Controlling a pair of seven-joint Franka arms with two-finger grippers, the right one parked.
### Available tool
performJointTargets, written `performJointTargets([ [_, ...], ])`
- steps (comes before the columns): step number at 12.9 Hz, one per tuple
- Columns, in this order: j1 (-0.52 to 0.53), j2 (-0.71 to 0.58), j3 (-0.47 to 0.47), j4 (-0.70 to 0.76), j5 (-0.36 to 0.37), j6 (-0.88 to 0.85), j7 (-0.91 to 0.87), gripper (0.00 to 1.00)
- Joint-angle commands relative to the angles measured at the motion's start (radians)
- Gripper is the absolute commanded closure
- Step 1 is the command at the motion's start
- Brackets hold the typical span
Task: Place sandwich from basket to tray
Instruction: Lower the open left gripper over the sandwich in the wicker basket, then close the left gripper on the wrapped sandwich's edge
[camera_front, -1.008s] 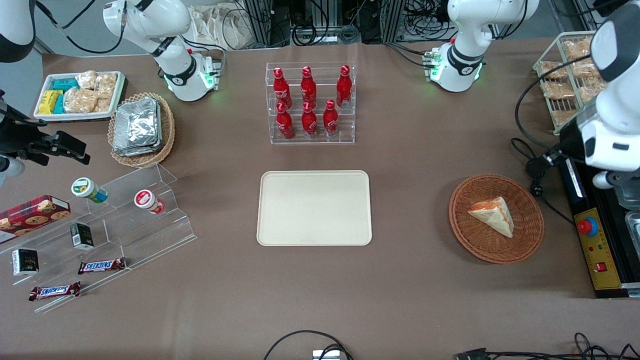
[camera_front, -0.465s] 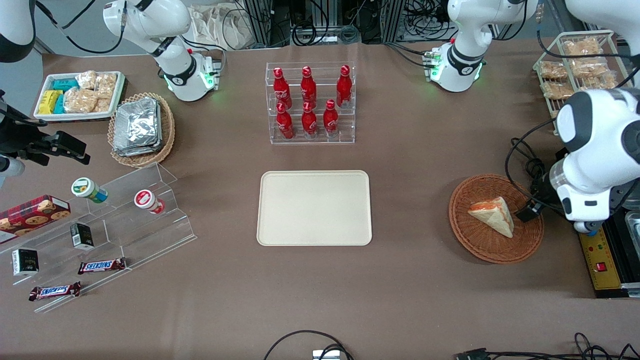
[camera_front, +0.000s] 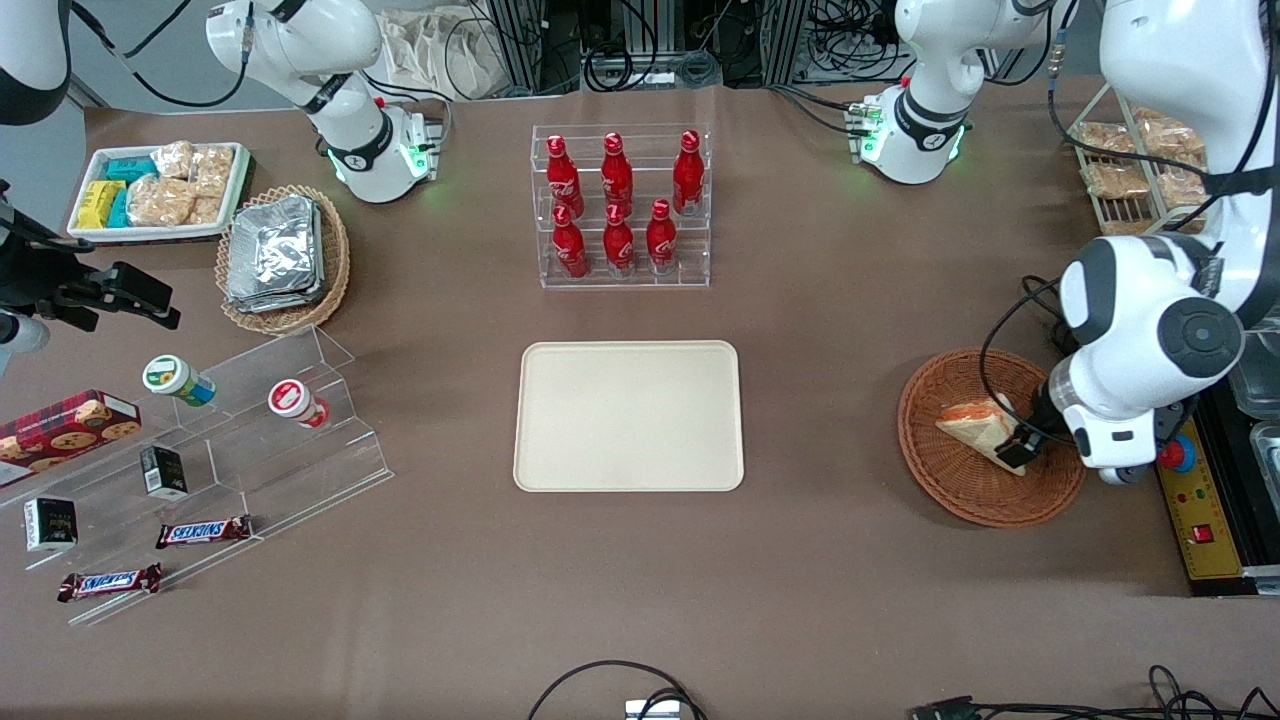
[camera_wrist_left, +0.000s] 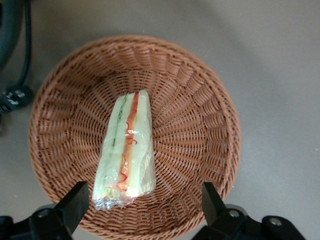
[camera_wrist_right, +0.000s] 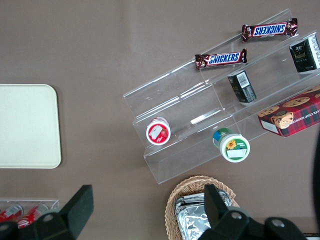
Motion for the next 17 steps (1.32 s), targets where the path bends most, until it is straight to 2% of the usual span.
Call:
performJointTargets([
  [1,-0.017,0.003,0.015,-0.062,0.0,0.062,-0.047,0.0],
  [10,-0.019,0.07,0.037,-0.105,-0.036,0.148,-0.051,0.01],
  [12,-0.026,0.082,0.038,-0.105,-0.04,0.16,-0.053,0.06],
  [13,-0.026,0.09,0.038,-0.105,-0.04,0.169,-0.057,0.12],
  [15,-0.028,0.092,0.038,-0.104,-0.038,0.165,-0.056,0.36],
  [17,-0.043,0.092,0.038,-0.099,-0.032,0.159,-0.056,0.75],
])
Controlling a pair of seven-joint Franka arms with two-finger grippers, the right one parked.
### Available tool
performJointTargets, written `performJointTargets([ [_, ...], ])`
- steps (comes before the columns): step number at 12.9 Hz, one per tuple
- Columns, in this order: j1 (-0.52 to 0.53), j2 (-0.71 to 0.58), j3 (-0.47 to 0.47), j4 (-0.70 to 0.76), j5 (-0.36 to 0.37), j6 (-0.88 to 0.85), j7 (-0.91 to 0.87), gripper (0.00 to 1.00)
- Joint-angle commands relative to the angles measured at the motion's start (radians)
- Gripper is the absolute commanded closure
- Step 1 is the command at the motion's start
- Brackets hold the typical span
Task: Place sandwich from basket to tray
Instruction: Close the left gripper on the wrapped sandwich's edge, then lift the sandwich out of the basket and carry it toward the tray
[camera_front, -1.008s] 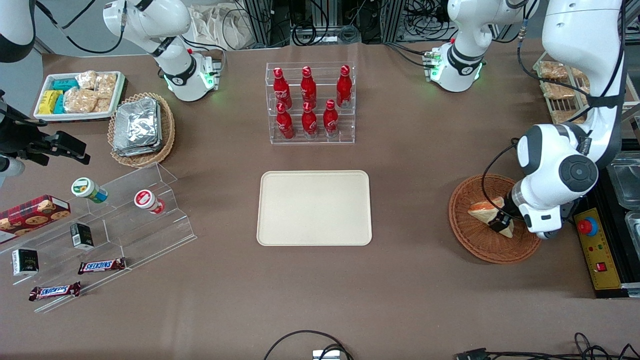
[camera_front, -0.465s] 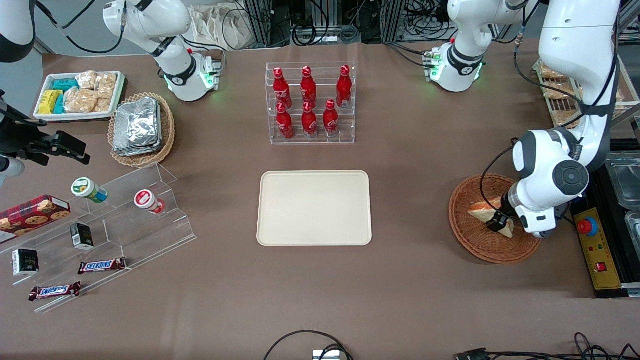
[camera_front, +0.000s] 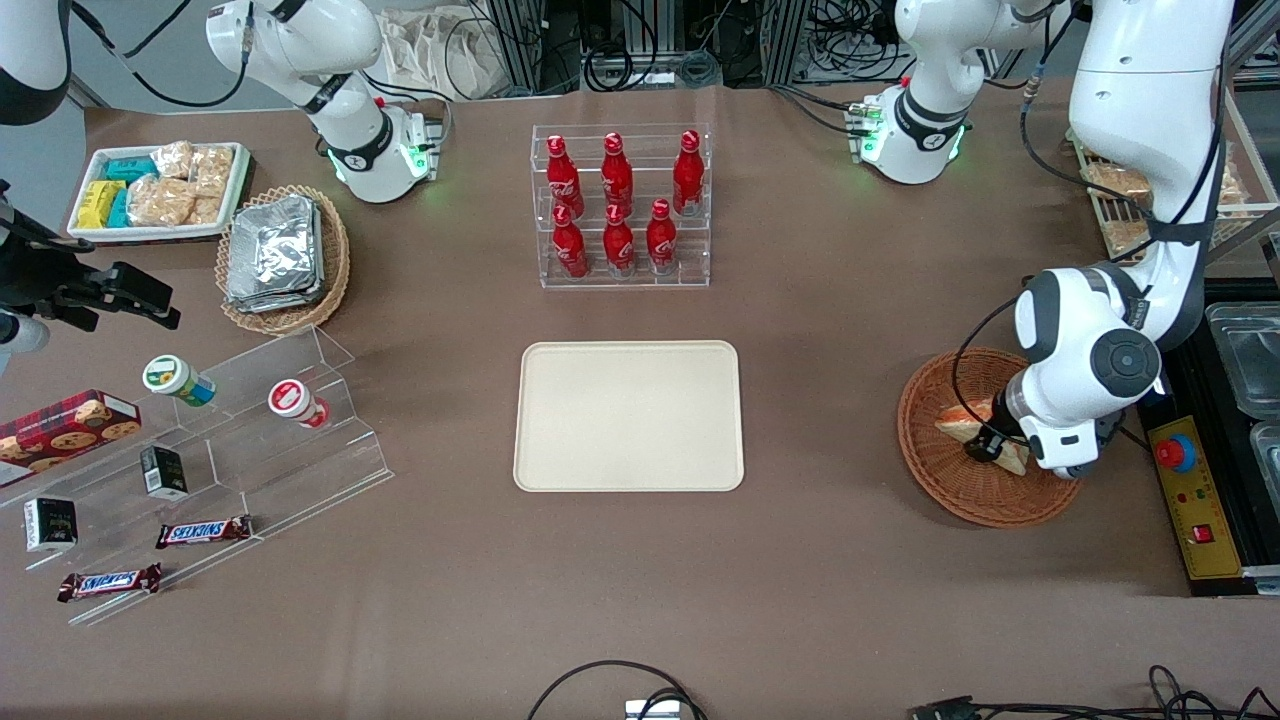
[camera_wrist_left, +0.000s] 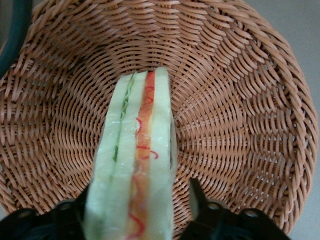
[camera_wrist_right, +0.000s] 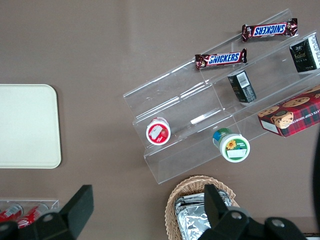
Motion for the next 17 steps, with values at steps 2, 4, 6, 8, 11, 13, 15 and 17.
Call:
performJointTargets([
  [2,-0.032,-0.011,0.015,0.003,0.005,-0.006,-0.008,1.0],
  [4,-0.032,-0.032,0.015,0.019,0.028,-0.078,0.018,1.0],
  [6,-0.032,-0.083,0.012,0.051,0.057,-0.174,0.075,1.0],
  [8,-0.034,-0.102,0.004,0.145,0.08,-0.338,0.232,1.0],
  [11,-0.051,-0.106,-0.02,0.358,0.066,-0.581,0.482,1.0],
  [13,-0.057,-0.108,-0.068,0.472,0.062,-0.696,0.518,1.0],
  [15,-0.078,-0.123,-0.14,0.56,0.058,-0.779,0.52,1.0],
  [17,-0.098,-0.129,-0.214,0.609,0.057,-0.824,0.512,1.0],
])
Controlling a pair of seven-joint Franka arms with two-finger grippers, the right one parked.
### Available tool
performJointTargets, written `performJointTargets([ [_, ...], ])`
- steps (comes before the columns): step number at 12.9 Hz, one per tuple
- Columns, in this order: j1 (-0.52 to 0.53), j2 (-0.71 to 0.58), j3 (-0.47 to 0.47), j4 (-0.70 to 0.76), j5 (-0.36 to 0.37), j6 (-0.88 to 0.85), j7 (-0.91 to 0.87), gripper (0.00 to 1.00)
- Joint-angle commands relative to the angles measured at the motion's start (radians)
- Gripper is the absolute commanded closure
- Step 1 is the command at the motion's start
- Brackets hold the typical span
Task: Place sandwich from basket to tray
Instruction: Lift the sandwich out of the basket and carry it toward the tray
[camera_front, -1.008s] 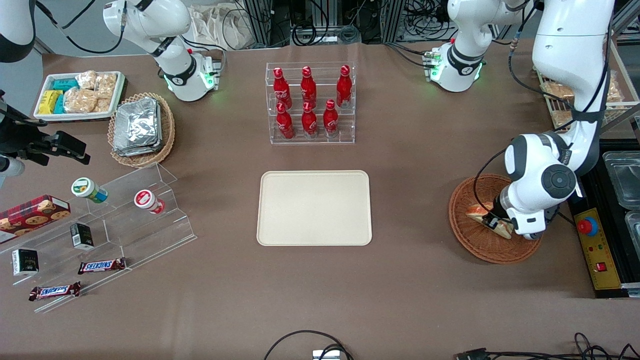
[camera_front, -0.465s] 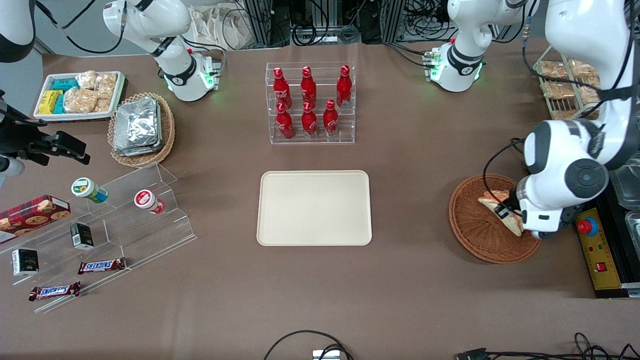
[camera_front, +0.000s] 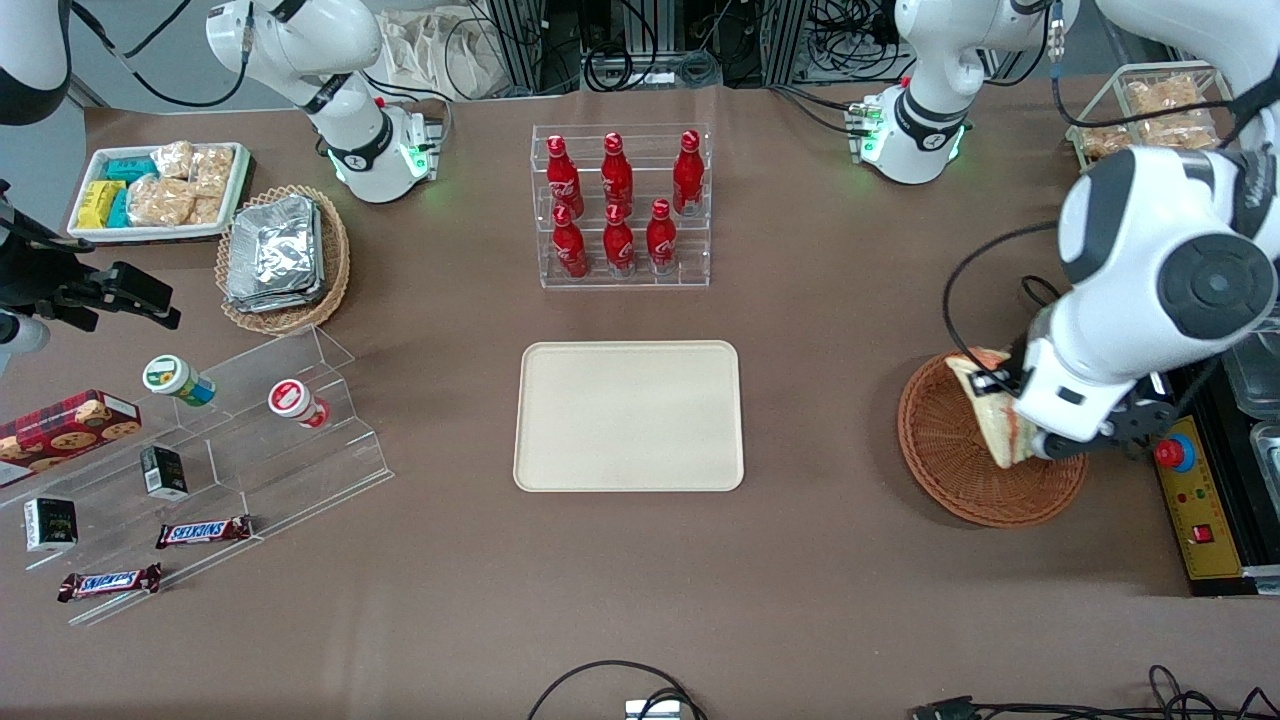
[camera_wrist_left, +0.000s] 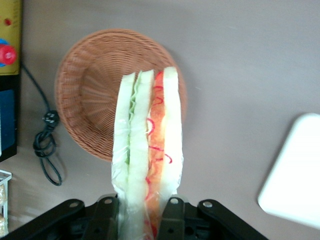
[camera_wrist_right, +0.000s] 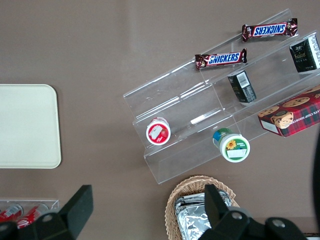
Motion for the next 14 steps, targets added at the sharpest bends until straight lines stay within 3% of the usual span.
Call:
performJointTargets([
  [1,-0.025,0.002,-0.077,0.063,-0.006,-0.055,0.004,1.0],
  [4,-0.083,0.014,-0.098,0.066,-0.051,-0.036,-0.01,1.0],
  [6,-0.137,0.039,-0.109,0.054,-0.046,0.043,-0.11,1.0],
  [10,-0.214,0.187,-0.183,0.025,0.092,0.206,-0.327,1.0],
  [14,-0.274,0.339,-0.19,0.009,0.213,0.345,-0.349,1.0],
])
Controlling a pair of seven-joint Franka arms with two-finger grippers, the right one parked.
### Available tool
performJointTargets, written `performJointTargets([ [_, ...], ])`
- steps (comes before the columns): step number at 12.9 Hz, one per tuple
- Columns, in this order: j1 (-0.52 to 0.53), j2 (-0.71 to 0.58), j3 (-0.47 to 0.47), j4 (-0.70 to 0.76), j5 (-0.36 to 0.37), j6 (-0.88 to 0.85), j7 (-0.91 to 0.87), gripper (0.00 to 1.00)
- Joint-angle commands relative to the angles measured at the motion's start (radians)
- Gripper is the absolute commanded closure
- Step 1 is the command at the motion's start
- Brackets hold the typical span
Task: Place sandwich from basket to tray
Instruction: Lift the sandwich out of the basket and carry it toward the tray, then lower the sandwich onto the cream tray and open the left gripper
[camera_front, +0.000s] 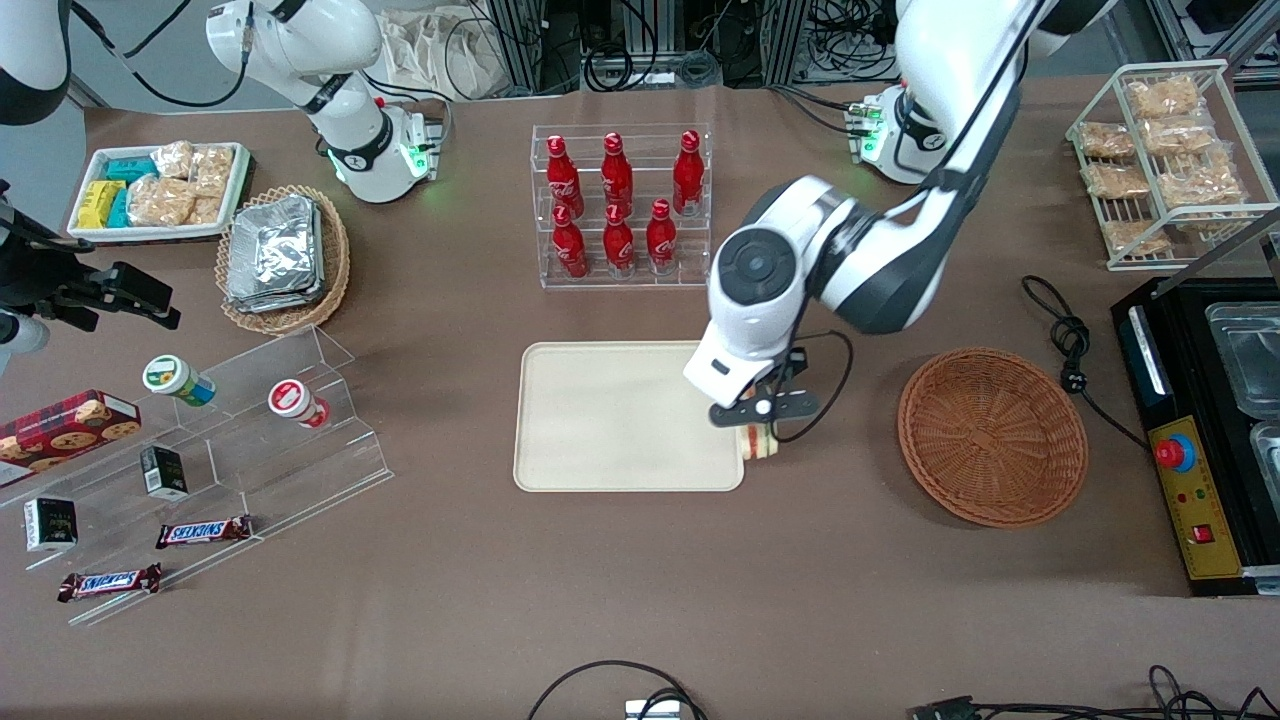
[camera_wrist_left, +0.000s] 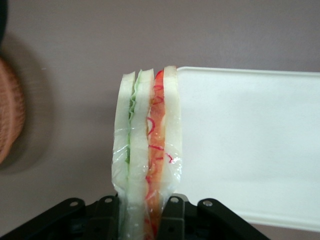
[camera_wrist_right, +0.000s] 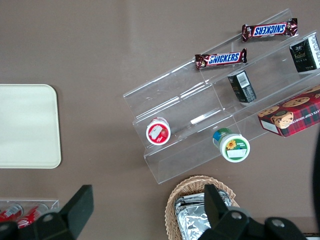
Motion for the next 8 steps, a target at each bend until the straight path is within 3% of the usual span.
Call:
performJointTargets([
  [1,-0.023,0.066,-0.006,-0.007,0.048,0.062,-0.022,1.0],
  [4,-0.034,0.075,-0.006,-0.101,0.051,0.208,-0.011,1.0],
  [8,-0.048,0.111,-0.006,-0.108,0.108,0.236,-0.016,1.0],
])
